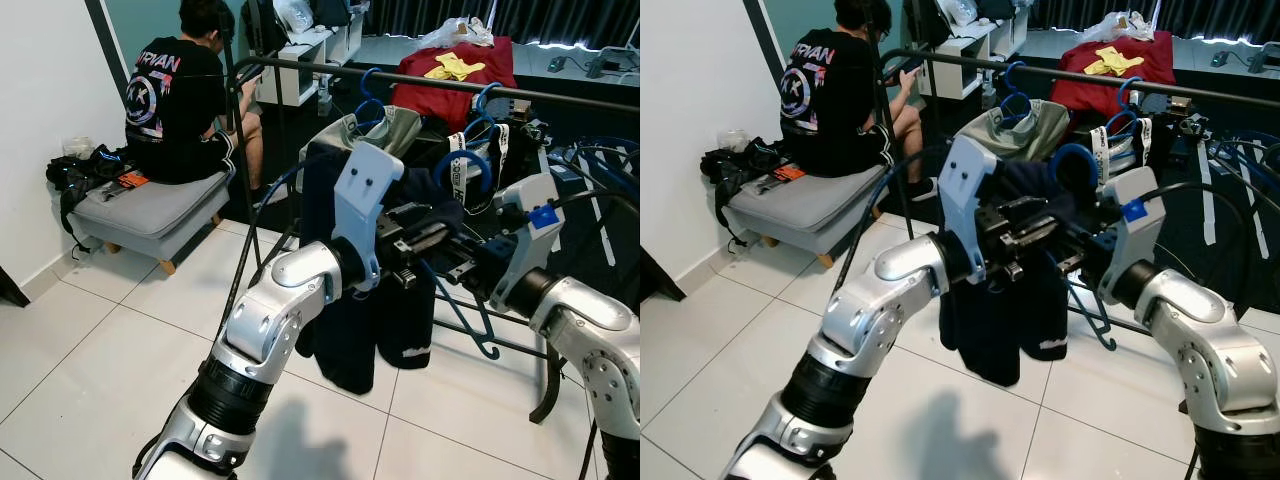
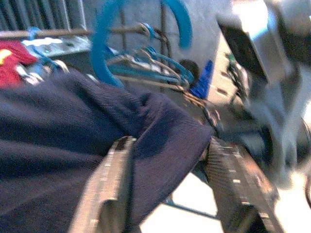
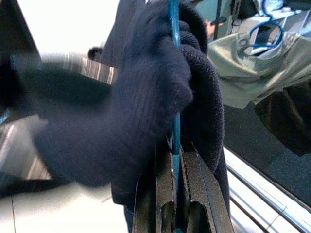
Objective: Hang hanger
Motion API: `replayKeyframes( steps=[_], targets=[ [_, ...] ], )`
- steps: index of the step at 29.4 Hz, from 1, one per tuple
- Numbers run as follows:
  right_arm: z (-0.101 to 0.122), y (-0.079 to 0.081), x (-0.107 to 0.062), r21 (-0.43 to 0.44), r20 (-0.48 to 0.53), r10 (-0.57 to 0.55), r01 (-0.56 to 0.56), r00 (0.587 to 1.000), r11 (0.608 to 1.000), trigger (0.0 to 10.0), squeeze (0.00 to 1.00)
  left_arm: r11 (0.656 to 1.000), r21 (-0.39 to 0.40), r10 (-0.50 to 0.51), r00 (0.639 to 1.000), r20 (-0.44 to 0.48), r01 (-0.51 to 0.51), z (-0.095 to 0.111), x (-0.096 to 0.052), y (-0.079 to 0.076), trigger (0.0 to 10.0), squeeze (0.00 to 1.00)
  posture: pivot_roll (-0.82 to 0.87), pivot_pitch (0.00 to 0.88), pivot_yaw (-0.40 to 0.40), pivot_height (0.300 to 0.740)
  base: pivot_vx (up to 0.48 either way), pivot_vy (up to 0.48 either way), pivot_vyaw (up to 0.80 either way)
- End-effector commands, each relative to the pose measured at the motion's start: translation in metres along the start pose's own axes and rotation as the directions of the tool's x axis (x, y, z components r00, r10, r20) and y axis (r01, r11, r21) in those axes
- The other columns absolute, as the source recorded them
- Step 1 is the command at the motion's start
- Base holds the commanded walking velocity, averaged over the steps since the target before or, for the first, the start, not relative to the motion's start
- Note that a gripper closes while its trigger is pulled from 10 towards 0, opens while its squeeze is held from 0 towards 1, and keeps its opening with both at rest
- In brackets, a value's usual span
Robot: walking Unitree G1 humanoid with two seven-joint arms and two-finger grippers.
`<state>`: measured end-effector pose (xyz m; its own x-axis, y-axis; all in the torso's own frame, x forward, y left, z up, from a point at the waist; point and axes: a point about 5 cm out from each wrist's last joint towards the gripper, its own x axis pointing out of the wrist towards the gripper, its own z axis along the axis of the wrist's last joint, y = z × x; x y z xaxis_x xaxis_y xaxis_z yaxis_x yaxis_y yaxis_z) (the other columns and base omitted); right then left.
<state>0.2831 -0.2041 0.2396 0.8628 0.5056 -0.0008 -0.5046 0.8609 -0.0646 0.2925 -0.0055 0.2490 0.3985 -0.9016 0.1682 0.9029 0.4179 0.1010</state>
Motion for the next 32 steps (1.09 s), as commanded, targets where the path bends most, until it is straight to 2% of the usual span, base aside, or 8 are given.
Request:
replayKeyframes(
  steps=[1,16,20,28,29,30,31,32],
  targets=[
    [0.020,-0.002,-0.001,-0.021,0.122,0.002,0.001,0.993,1.000,10.0,0.00,0.998,0.014,-0.066,0.997,-0.050,0.066,-0.004,-0.009,0.002,10.0,1.00,-0.09,0.044,0.024,0.740,0.000,0.000,0.00],
    [0.027,-0.005,-0.005,-0.028,0.153,0.006,-0.002,0.988,1.000,10.0,0.00,0.989,0.057,0.133,0.990,0.048,-0.135,0.028,-0.029,0.042,10.0,1.00,-0.09,0.050,0.019,0.740,0.000,0.000,0.00],
    [0.038,-0.013,-0.018,-0.042,0.183,0.032,-0.025,0.982,0.999,10.0,0.00,0.961,-0.024,0.275,0.950,0.148,-0.275,0.043,-0.050,0.071,10.0,1.00,-0.09,0.053,0.018,0.740,0.000,0.000,0.00],
    [0.043,-0.024,-0.026,-0.062,0.188,0.004,0.008,0.982,0.998,10.0,0.00,0.989,-0.119,0.115,0.973,0.200,-0.093,0.049,-0.066,0.059,10.0,1.00,-0.09,0.058,0.014,0.740,0.000,0.000,0.00],
    [0.045,-0.026,-0.027,-0.060,0.197,0.003,0.009,0.980,0.998,10.0,0.00,0.988,-0.154,0.055,0.973,0.224,-0.020,0.049,-0.072,0.055,10.0,0.34,-0.09,0.058,0.014,0.740,0.000,0.000,0.00],
    [0.045,-0.026,-0.027,-0.060,0.197,0.003,0.009,0.980,0.998,10.0,0.00,0.988,-0.154,0.055,0.973,0.224,-0.020,0.049,-0.072,0.055,10.0,0.34,-0.09,0.058,0.014,0.740,0.000,0.000,0.00],
    [0.047,-0.026,-0.028,-0.056,0.208,0.008,0.004,0.978,0.998,10.0,0.00,0.987,-0.158,0.028,0.974,0.226,0.008,0.048,-0.076,0.054,10.0,0.00,-0.09,0.057,0.014,0.740,0.000,0.000,0.00],
    [0.047,-0.026,-0.028,-0.056,0.208,0.008,0.004,0.978,0.998,10.0,0.00,0.987,-0.158,0.028,0.974,0.226,0.008,0.048,-0.076,0.054,10.0,0.00,-0.09,0.057,0.014,0.740,0.000,0.000,0.00]
  ],
)
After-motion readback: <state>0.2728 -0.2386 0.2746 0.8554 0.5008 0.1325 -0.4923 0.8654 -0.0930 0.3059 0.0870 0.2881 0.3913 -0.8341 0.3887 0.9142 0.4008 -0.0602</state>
